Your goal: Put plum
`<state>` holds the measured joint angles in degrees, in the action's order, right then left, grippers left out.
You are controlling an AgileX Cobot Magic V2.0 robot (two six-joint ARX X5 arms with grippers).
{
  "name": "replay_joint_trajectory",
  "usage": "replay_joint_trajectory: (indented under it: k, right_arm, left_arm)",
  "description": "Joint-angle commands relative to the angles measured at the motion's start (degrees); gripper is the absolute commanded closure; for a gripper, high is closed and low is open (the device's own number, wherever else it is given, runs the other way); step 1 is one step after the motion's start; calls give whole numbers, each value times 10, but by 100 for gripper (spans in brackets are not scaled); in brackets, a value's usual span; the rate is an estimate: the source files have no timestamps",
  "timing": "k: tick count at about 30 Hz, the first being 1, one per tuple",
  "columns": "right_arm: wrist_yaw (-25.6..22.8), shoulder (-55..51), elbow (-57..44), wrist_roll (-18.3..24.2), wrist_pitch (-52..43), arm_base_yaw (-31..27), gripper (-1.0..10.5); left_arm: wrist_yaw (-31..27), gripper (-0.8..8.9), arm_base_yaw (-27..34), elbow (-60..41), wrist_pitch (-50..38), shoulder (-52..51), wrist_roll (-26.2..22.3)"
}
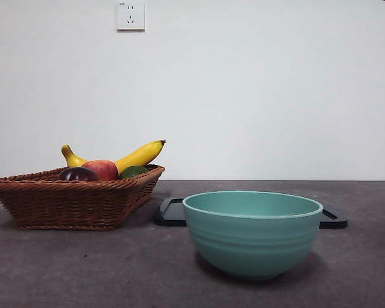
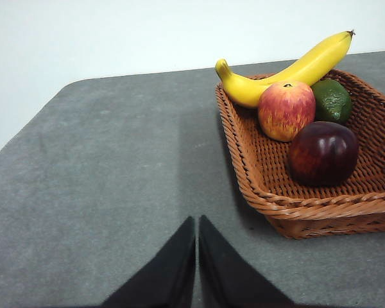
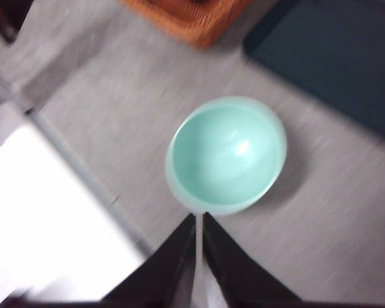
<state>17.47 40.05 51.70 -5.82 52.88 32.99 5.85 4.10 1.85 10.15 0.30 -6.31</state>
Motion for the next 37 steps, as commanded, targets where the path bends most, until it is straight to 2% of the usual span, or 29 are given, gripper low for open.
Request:
replay_joint_trajectory:
  k: [1,4,10,16,22,31,37]
  right_arm:
    - [-19,-10,-5,60,-89,-39,940]
    - [-19,-37,-40,79,-182,-110,940]
    - [-30,-112,-152,83,-346,-251,940]
    - [-45,-194,-281,93,-474,-333,940]
    - [-45,-277,-379,93,-516,-370,940]
    - [-45,-358,-469,88,-517,-373,940]
    - [-45,-379,-494,88,-515,-373,940]
  left_arm:
    - [-1,806,1,-12,5,-1,4]
    - [-1,806,1,-12,5,-1,4]
    - [-1,806,1,-12,5,-1,4]
    - [-1,806,1,-12,5,-1,4]
    - [-1,806,1,-12,5,-1,4]
    - [-1,806,1,-12,5,-1,4]
    - [-1,806,1,-12,5,-1,4]
